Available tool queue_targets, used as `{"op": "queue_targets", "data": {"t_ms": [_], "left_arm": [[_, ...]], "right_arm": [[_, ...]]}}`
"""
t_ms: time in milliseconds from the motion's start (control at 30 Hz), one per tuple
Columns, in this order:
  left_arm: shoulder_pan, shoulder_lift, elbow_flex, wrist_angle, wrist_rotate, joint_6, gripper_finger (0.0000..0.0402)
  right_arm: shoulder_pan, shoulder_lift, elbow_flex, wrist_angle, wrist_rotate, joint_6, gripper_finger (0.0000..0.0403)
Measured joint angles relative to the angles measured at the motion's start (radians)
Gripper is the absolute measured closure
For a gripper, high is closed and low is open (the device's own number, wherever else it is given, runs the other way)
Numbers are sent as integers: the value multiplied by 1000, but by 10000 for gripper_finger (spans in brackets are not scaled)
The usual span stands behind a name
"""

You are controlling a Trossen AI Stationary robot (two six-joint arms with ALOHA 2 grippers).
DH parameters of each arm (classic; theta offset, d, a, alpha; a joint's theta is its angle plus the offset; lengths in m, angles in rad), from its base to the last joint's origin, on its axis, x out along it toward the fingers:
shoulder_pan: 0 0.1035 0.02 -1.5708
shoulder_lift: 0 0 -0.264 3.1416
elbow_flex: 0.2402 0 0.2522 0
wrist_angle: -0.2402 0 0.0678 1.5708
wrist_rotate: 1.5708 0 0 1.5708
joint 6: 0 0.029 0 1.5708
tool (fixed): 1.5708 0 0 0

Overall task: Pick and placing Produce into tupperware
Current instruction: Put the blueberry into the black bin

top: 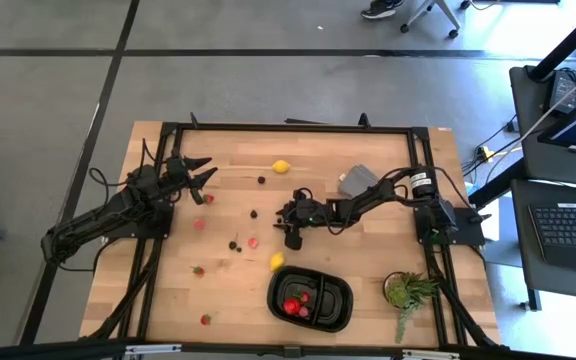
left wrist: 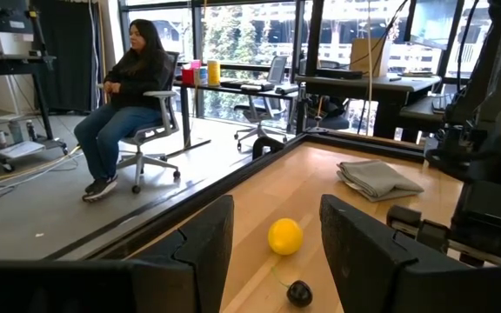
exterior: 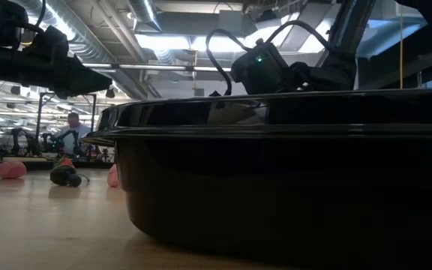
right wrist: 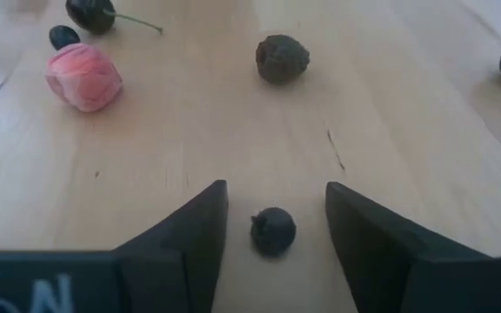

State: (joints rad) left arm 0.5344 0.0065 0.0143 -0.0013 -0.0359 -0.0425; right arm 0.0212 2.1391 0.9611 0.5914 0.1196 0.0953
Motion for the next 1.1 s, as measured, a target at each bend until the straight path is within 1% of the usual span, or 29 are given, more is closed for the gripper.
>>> {"op": "queue_targets", "data": {"t_ms": [100,400,700,933,1100], "left_arm": [[0,0,0,0,0,0,237],[0,0,0,0,0,0,237],[0,0,0,0,0,0,237],[0,0,0,0,0,0,237],[0,0,0,0,0,0,237]], "right_arm": [[0,1,0,-7,-5,-24,231],[-1,3,0,-21,-9,-25,276],[-2,3,-2,-17,-8,-25,351],[-2,-19,-4,-17,-8,-25,353],[-2,-107,-12,-93,-9,-14,354]]}}
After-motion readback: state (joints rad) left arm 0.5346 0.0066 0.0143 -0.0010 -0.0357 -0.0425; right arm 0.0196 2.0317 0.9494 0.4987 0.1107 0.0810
